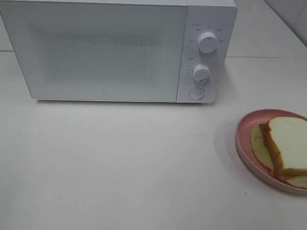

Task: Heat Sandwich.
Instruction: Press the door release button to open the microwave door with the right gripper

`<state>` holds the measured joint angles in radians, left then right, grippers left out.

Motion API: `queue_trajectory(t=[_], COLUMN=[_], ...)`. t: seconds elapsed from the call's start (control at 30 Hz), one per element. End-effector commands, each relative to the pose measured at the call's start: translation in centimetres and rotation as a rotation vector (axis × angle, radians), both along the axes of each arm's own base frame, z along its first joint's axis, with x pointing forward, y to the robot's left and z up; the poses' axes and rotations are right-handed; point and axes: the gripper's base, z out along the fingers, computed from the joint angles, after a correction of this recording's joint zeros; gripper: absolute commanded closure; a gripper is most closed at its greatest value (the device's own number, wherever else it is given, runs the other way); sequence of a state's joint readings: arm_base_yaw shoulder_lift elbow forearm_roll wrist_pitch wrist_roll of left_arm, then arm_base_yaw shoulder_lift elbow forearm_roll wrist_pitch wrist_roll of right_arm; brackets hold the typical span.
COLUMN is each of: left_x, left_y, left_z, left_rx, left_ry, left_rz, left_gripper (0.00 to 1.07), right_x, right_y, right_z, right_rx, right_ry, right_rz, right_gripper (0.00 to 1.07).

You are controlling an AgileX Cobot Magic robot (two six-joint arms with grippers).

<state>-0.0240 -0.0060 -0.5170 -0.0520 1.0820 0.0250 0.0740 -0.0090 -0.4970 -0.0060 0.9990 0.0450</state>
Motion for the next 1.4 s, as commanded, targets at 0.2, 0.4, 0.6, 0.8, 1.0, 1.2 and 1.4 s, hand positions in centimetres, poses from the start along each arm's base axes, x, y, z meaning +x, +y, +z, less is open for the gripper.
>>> queue_trajectory(t=[0.2,0.4,0.6,0.8,1.0,1.2,1.4], left_x=[-0.35,-0.35,-0.35,-0.31,-0.29,-0.29,-0.29], left_y=[0.01,0.02,0.01,0.01,0.01,0.01,0.01], left_z=[0.0,0.0,0.0,0.0,0.0,0.0,0.0], left_rx=[-0.005,-0.004,-0.005,-0.005,-0.005,-0.005,-0.005], left_ry=[-0.038,-0.038,-0.038,-0.035,-0.034,-0.034,-0.034], left_rz=[-0.006,-0.005,-0.006,-0.003,-0.003,-0.003,-0.003], left_gripper=[0.4,0.4,0.4,0.4,0.4,0.4,0.4], right_x=[-0.31,-0.31,-0.31,-0.31,-0.31,-0.31,-0.31], right_y=[-0.02,-0.02,-0.02,-0.02,-0.02,-0.02,-0.02], right_z=[-0.05,-0.05,-0.05,-0.05,-0.05,-0.05,-0.05], right_rx=[-0.006,-0.006,-0.006,-0.006,-0.006,-0.006,-0.006], right_ry=[-0.024,-0.024,-0.024,-0.024,-0.024,-0.024,-0.024], right_rz=[0.001,0.001,0.001,0.001,0.001,0.001,0.001], right_gripper=[0.41,0.41,0.41,0.41,0.41,0.41,0.41])
